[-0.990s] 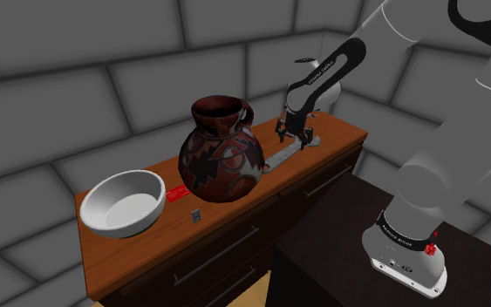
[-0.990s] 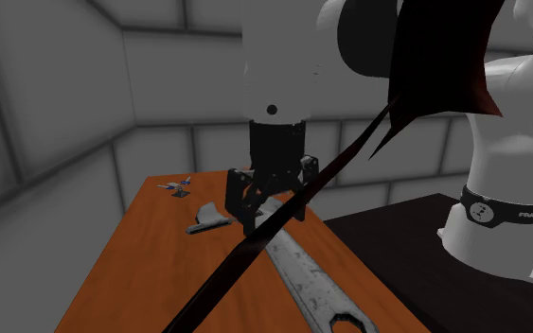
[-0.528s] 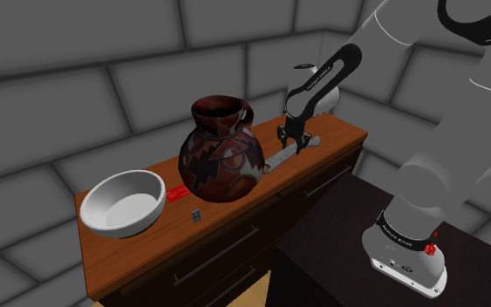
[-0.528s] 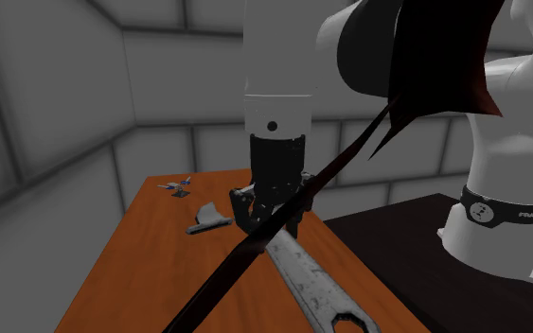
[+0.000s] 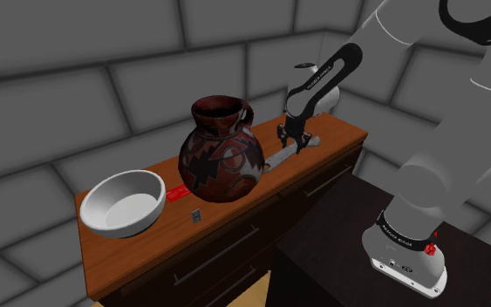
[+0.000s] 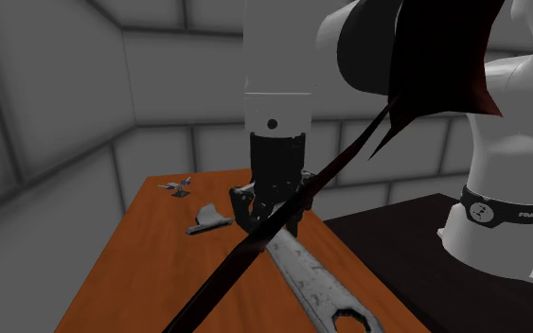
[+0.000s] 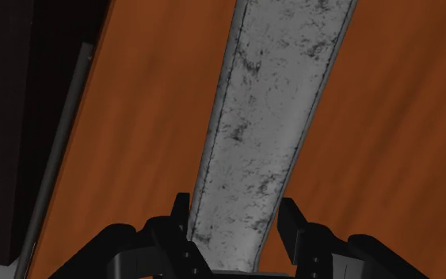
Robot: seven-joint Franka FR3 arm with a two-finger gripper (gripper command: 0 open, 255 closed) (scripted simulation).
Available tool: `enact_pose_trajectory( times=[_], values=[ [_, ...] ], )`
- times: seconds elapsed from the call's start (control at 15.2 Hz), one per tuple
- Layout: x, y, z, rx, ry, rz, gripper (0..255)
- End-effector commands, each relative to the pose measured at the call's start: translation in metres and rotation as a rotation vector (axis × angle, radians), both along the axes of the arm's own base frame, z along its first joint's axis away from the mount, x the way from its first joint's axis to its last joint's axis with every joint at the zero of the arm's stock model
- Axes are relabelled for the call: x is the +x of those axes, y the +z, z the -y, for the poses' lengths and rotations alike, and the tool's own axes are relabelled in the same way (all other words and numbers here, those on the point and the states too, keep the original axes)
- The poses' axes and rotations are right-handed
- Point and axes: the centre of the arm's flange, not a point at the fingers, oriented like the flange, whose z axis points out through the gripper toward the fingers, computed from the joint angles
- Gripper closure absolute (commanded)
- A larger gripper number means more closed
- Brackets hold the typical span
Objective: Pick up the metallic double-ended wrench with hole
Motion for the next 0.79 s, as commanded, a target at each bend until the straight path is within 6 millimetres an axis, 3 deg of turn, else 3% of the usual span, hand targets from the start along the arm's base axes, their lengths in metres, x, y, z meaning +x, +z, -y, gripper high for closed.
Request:
enact_pose_trajectory(
  times=[0.0,0.73],
  values=[
    [0.001,0.007,0.0,0.0,0.001,0.0,255],
    [0.001,0.066,0.0,0.0,0.001,0.0,255]
  ],
)
